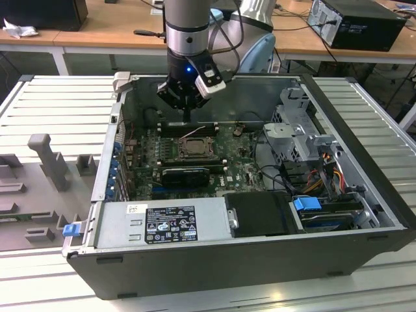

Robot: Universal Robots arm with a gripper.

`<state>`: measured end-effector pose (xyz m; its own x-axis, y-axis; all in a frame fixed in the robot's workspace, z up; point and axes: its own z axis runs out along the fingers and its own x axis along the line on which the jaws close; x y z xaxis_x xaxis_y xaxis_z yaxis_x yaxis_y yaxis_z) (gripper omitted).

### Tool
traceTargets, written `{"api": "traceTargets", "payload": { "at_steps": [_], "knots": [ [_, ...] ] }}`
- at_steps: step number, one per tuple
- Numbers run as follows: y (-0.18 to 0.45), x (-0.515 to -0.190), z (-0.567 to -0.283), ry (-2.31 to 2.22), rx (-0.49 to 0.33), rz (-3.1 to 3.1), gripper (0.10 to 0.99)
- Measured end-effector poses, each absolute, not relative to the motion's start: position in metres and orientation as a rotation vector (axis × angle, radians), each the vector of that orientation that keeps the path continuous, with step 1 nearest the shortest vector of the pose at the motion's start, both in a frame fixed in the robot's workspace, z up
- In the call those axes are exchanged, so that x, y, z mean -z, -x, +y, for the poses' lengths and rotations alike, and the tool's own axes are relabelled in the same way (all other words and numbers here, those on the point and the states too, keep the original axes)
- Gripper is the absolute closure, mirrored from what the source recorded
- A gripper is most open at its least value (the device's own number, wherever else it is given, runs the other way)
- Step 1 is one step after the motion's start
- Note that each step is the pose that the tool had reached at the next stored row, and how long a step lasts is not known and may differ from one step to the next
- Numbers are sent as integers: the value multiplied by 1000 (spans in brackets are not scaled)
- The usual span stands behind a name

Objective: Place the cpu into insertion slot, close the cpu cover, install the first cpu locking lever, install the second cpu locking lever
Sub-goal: 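Install the first cpu locking lever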

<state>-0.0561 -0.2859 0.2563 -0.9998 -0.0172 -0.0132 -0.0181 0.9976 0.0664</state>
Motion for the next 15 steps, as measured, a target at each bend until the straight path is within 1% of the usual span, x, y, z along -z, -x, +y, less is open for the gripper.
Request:
{"api": "traceTargets", "payload": {
  "at_steps": [5,9,15],
  "knots": [
    [54,-249,-287,27,-113,3127,980],
    [41,-243,-287,28,-135,3126,980],
    [39,-236,-287,27,-135,3126,980]
  ]
}}
